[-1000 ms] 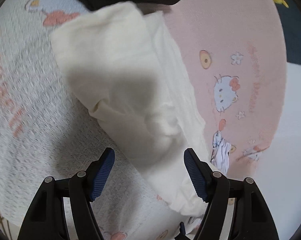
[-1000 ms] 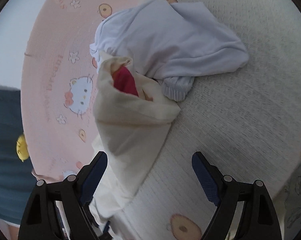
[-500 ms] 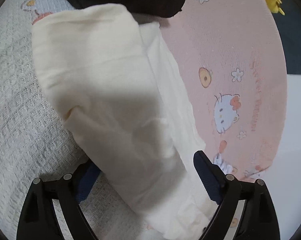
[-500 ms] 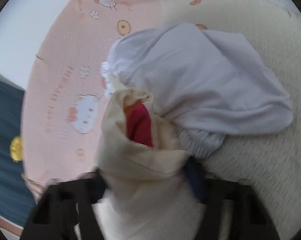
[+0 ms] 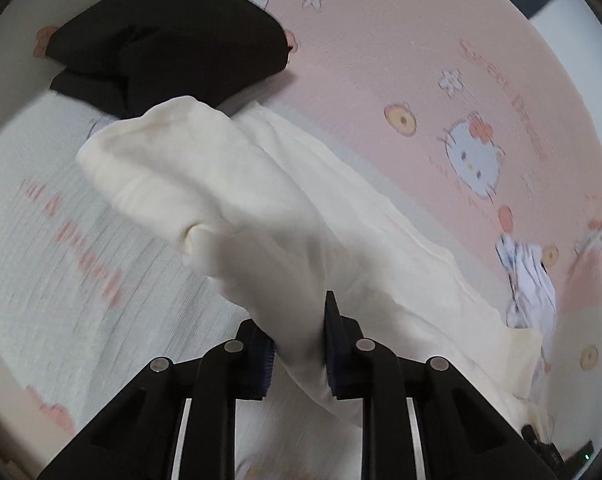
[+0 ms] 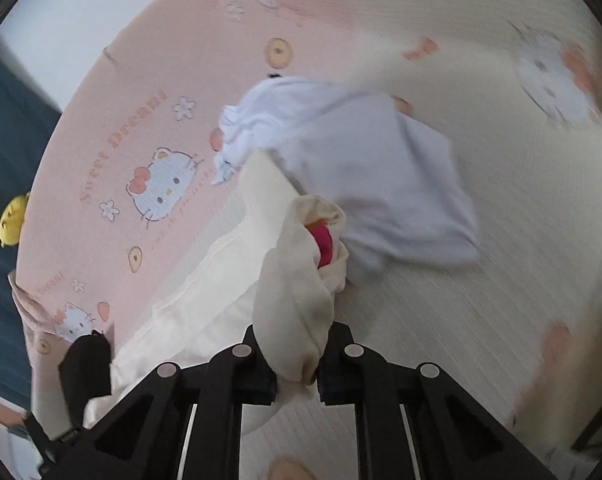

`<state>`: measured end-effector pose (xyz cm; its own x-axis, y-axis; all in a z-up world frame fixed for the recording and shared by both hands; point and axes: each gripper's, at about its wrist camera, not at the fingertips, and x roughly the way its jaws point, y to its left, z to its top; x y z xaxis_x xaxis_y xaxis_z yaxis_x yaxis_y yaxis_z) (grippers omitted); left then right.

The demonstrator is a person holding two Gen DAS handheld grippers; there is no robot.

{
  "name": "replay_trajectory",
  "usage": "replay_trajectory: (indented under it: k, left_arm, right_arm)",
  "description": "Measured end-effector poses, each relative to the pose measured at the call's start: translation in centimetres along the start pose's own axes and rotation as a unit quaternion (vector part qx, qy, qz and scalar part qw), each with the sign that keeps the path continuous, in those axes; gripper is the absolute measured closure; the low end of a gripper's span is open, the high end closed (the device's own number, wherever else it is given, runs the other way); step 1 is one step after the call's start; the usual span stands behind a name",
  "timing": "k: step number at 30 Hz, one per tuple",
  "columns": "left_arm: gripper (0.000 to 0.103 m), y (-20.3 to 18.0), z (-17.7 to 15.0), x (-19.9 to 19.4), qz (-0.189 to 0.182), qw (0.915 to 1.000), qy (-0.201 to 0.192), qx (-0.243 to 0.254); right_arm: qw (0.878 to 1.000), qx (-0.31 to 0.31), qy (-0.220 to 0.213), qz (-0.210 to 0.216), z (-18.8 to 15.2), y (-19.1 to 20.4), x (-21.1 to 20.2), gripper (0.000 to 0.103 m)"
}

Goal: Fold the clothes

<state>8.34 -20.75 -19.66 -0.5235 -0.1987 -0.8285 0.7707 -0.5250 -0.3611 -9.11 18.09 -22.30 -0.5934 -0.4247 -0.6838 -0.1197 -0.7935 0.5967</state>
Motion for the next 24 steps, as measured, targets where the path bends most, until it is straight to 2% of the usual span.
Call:
replay_trajectory:
  k: [4,8,11,13,14,15,16,17,18,19,21,22,24]
  left_arm:
    - [0.084,2.1,-1.9,0.4,0.005,0.9989,0.028,0.037]
    - [0.083,3.1,-1.6,1.5,-0.027,0.9988,0.036,0.017]
    - [0.082,3.3,-1.2,1.7,-0.037,0.9983,0.046,0.003]
    - [0.082,3.6,-1.3,1.8,-0.052,0.9971,0.054,-0.015]
    - [0.08,3.9,-1.4,2.0,-0.059,0.9958,0.064,-0.027]
    - [0.077,4.2,-1.4,2.3,-0.067,0.9943,0.074,-0.039]
    - [0.062,4.5,-1.4,2.4,-0.068,0.9929,0.085,-0.047]
    - [0.045,5.0,-1.5,2.1,-0.086,0.9897,0.102,-0.052]
    - [0.04,5.5,-1.6,1.8,-0.105,0.9857,0.119,-0.058]
    - [0.037,5.7,-1.7,1.6,-0.136,0.9795,0.134,-0.063]
    - [0.036,5.7,-1.7,0.9,-0.157,0.9753,0.141,-0.064]
    - [0.036,5.7,-1.8,0.5,-0.167,0.9734,0.144,-0.064]
    - [0.036,5.3,-1.8,-0.3,-0.154,0.9789,0.128,-0.042]
  right_arm:
    - [1.0,0.01,0.025,0.004,-1.1,-2.1,-0.2,0.092]
    - [0.999,0.006,0.039,0.007,-2.0,-3.5,0.9,0.092]
    - [0.998,0.02,0.048,0.018,-2.0,-4.1,1.6,0.091]
    - [0.997,0.047,0.052,0.025,-1.9,-4.8,1.6,0.08]
    - [0.996,0.06,0.054,0.03,-1.9,-5.2,1.6,0.079]
    - [0.995,0.075,0.061,0.037,-1.9,-5.6,1.4,0.074]
    - [0.993,0.089,0.069,0.044,-1.8,-6.1,1.3,0.07]
    - [0.991,0.095,0.08,0.048,-1.6,-6.3,1.1,0.068]
    - [0.99,0.095,0.091,0.049,-1.4,-6.6,0.7,0.063]
    - [0.991,0.09,0.092,0.047,-1.2,-6.7,0.3,0.056]
    - [0.993,0.081,0.082,0.039,-1.1,-7.3,-1.0,0.046]
    - [0.992,0.084,0.079,0.043,-1.2,-7.7,-1.6,0.044]
    - [0.989,0.106,0.076,0.076,-1.4,-8.6,-2.2,0.044]
